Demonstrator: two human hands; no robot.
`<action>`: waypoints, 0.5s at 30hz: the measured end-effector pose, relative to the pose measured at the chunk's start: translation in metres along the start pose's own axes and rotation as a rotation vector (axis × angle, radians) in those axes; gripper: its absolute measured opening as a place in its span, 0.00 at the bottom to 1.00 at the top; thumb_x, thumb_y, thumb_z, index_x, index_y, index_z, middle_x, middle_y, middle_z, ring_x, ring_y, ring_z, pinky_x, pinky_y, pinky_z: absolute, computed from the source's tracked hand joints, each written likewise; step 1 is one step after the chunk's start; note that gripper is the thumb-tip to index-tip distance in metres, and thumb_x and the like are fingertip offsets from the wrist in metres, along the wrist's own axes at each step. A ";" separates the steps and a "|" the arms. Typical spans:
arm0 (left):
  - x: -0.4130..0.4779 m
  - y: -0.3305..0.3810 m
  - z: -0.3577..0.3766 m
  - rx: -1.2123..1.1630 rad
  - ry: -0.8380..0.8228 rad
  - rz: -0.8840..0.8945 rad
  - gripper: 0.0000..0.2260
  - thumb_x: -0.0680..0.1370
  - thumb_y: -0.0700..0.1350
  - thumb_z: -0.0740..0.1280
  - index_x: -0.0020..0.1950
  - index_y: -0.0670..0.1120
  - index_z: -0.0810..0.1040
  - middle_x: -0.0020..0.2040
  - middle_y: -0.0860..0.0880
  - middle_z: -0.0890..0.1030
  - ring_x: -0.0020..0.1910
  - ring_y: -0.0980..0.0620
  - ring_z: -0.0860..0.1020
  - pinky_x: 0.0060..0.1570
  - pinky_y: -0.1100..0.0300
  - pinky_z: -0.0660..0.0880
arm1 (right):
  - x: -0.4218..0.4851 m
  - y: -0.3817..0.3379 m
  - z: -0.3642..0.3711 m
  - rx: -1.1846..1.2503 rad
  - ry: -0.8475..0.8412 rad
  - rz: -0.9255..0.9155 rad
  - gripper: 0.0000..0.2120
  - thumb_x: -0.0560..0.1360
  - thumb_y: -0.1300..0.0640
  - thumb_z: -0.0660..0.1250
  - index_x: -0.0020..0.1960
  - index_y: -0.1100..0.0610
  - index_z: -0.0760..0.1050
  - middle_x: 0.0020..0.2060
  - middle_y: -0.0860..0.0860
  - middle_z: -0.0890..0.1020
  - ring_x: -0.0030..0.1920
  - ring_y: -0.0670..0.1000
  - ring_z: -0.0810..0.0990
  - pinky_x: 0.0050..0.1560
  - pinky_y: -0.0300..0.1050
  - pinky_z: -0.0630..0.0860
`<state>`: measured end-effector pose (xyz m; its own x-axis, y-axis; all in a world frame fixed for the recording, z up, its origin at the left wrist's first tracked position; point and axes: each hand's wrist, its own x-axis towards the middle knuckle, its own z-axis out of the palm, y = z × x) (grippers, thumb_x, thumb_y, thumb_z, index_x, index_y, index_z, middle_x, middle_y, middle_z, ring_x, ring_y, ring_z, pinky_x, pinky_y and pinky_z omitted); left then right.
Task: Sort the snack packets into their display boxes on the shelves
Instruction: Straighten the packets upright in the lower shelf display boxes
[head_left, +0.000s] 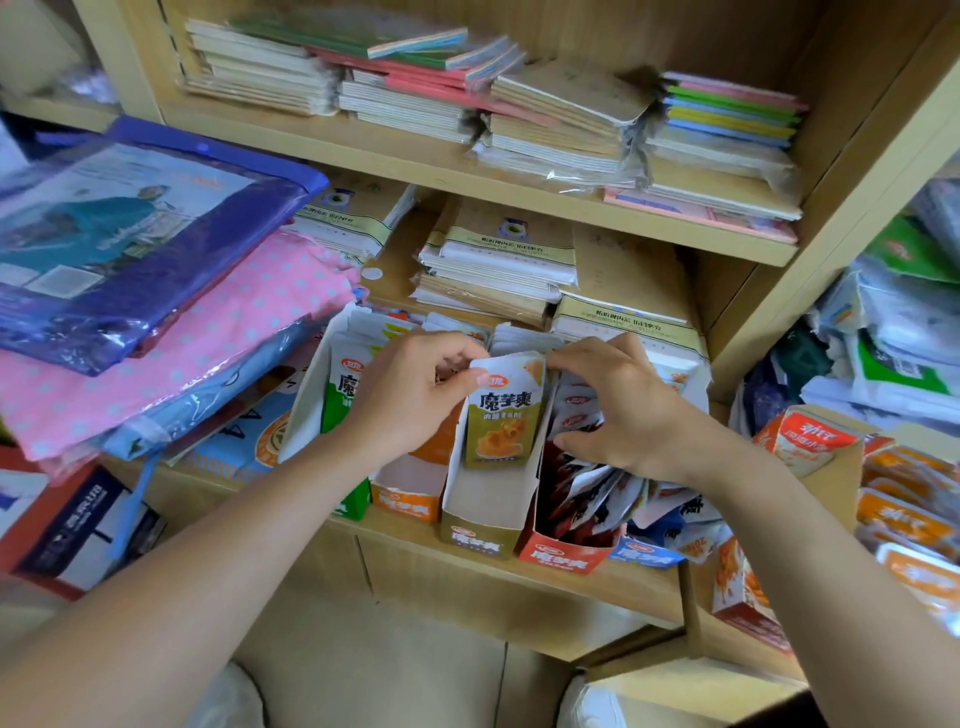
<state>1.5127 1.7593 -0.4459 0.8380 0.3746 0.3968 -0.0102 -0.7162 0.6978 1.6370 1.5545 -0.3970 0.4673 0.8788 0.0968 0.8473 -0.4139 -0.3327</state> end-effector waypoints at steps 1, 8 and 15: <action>0.003 0.000 0.001 0.017 -0.024 0.002 0.03 0.77 0.49 0.73 0.49 0.55 0.83 0.39 0.61 0.79 0.41 0.62 0.76 0.40 0.56 0.74 | 0.000 0.000 0.001 0.008 0.032 -0.002 0.37 0.69 0.55 0.77 0.75 0.53 0.66 0.61 0.48 0.75 0.58 0.53 0.64 0.58 0.46 0.67; 0.006 0.008 0.018 0.318 0.133 0.163 0.13 0.73 0.46 0.77 0.57 0.51 0.80 0.47 0.53 0.75 0.45 0.53 0.76 0.30 0.64 0.68 | -0.002 0.000 0.004 -0.060 0.071 -0.067 0.35 0.69 0.54 0.78 0.74 0.48 0.70 0.59 0.42 0.70 0.55 0.50 0.62 0.58 0.46 0.65; 0.012 0.003 0.025 0.396 0.121 0.120 0.23 0.77 0.50 0.73 0.72 0.52 0.76 0.61 0.52 0.76 0.57 0.50 0.75 0.37 0.58 0.78 | -0.005 0.000 0.004 -0.135 0.067 -0.044 0.36 0.73 0.47 0.74 0.78 0.47 0.64 0.76 0.43 0.63 0.63 0.48 0.58 0.61 0.49 0.61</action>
<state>1.5361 1.7470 -0.4536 0.7732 0.3242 0.5450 0.1263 -0.9210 0.3686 1.6330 1.5510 -0.4015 0.4409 0.8809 0.1721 0.8915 -0.4074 -0.1981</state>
